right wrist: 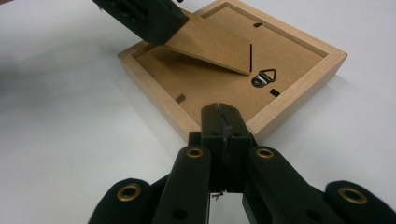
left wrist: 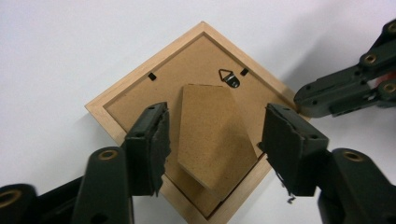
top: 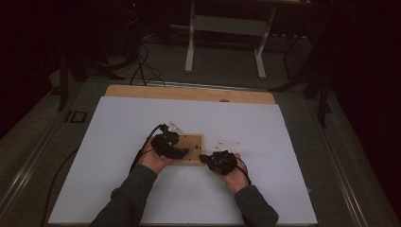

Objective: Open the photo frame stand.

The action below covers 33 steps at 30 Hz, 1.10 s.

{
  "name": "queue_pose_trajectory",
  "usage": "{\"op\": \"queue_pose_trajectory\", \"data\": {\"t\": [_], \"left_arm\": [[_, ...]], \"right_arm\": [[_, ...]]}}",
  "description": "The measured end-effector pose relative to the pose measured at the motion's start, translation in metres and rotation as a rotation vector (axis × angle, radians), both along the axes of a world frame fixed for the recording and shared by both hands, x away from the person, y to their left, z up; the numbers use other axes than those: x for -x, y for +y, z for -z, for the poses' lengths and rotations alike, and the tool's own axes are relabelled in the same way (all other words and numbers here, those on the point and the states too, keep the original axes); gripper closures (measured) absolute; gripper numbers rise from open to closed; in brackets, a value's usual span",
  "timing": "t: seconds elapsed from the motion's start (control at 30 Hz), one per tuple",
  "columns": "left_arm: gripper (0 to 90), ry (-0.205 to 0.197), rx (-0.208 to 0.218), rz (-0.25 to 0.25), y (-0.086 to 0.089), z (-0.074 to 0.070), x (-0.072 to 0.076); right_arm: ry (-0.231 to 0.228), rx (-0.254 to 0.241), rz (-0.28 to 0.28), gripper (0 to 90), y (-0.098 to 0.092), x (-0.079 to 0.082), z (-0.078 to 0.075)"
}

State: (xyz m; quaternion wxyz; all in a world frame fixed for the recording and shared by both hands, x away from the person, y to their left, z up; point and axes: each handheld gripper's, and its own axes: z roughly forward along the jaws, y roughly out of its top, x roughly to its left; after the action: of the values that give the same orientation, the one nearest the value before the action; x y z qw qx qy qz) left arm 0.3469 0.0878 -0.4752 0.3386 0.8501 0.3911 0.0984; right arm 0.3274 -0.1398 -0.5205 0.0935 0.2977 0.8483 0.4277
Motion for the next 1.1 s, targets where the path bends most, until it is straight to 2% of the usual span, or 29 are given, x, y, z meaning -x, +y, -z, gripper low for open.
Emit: {"op": "queue_pose_trajectory", "data": {"t": [0.13,0.37,0.53,0.9,1.1], "left_arm": [[39.0,0.035,0.059,-0.017,0.007,0.001,-0.002],[38.6,0.08,0.118,-0.048,0.015,0.008,-0.004],[38.2,0.099,0.124,-0.048,0.015,0.012,-0.004],[41.0,0.194,0.183,-0.052,0.016,0.023,-0.008],[41.3,0.227,0.198,-0.045,0.014,0.025,-0.01]], "right_arm": [[0.0,0.0,0.0,89.7,0.0,0.0,0.0],[0.001,0.001,-0.002,89.6,0.0,0.0,0.0],[0.004,-0.001,-0.002,89.6,0.0,0.0,0.0],[0.005,-0.003,-0.002,89.6,0.0,0.0,0.0],[0.006,-0.005,-0.001,89.6,0.0,0.0,0.0]]}}
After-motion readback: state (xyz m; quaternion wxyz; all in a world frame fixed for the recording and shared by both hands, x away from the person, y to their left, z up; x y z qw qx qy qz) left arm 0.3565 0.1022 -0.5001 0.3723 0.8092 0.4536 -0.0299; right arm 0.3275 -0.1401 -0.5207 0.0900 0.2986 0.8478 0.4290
